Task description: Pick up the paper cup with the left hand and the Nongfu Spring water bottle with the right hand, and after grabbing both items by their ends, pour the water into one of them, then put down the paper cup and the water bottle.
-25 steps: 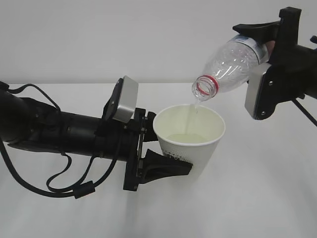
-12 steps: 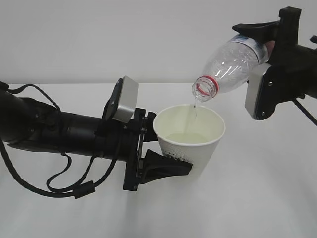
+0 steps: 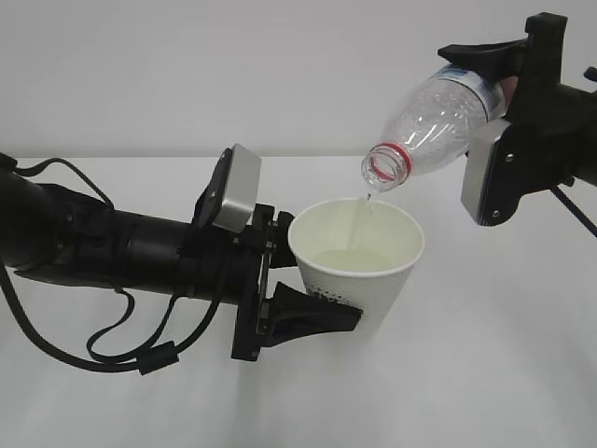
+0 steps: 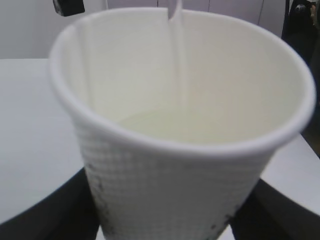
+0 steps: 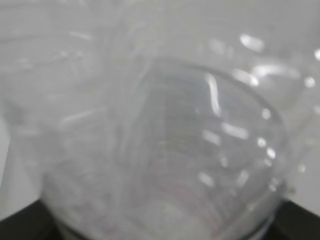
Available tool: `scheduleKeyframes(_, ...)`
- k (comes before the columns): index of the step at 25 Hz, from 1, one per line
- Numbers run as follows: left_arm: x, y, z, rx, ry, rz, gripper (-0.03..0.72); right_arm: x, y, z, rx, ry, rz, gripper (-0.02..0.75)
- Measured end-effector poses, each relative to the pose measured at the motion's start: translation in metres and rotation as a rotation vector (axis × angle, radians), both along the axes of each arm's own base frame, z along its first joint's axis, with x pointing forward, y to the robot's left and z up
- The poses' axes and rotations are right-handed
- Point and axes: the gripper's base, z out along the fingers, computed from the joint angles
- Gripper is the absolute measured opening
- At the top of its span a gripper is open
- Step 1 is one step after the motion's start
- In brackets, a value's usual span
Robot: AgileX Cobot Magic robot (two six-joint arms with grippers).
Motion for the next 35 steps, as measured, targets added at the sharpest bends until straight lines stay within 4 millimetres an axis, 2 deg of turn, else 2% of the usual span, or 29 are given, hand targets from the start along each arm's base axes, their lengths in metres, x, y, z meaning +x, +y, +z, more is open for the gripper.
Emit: scheduleKeyframes(35, -0.0002, 0.0001, -0.0002, 0.002, -0.001, -0.003, 0.517, 0.0001, 0.0000, 0.0001, -0.008, -0.006, 0.000, 0.503)
